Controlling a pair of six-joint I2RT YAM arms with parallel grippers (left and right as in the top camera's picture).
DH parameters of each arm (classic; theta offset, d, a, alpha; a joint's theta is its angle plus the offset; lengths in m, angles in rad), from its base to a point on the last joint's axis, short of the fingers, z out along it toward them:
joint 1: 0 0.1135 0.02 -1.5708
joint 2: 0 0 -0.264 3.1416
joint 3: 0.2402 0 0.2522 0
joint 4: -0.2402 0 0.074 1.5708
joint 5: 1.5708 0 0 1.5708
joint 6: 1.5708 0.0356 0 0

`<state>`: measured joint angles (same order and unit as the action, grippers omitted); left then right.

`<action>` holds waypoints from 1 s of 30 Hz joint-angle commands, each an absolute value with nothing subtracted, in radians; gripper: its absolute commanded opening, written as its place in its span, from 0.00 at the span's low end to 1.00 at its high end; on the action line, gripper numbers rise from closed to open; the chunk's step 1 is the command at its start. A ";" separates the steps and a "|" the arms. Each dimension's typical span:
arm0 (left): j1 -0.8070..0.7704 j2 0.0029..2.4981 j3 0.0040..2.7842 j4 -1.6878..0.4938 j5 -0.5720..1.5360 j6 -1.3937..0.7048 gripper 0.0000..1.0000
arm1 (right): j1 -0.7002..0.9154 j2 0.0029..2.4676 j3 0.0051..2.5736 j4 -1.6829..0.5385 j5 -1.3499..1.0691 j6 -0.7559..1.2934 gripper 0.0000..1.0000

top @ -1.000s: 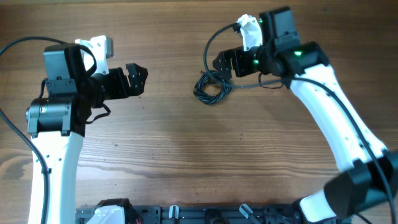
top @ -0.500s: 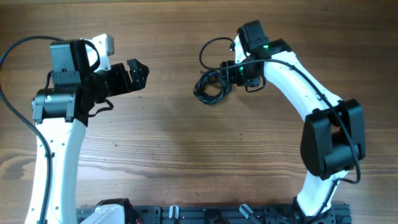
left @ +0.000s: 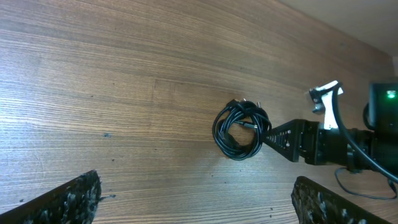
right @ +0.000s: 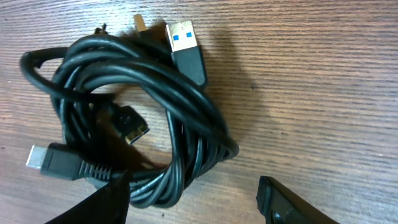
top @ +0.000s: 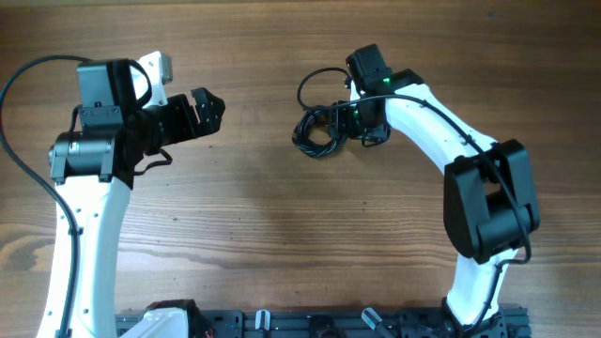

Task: Untangle cables
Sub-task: 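Grasp the black cable coil with the right gripper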

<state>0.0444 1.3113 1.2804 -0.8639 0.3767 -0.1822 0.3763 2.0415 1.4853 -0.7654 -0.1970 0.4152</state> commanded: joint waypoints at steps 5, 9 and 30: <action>0.050 1.319 1.295 -0.861 0.393 -0.192 1.00 | 0.390 2.121 1.478 -0.753 -0.175 0.429 0.66; 0.050 1.319 1.295 -0.861 0.393 -0.192 1.00 | 0.390 2.138 1.478 -0.752 -0.176 0.430 0.66; 0.050 1.319 1.295 -0.872 0.393 -0.192 1.00 | 0.389 2.135 1.481 -0.757 -0.219 0.419 0.35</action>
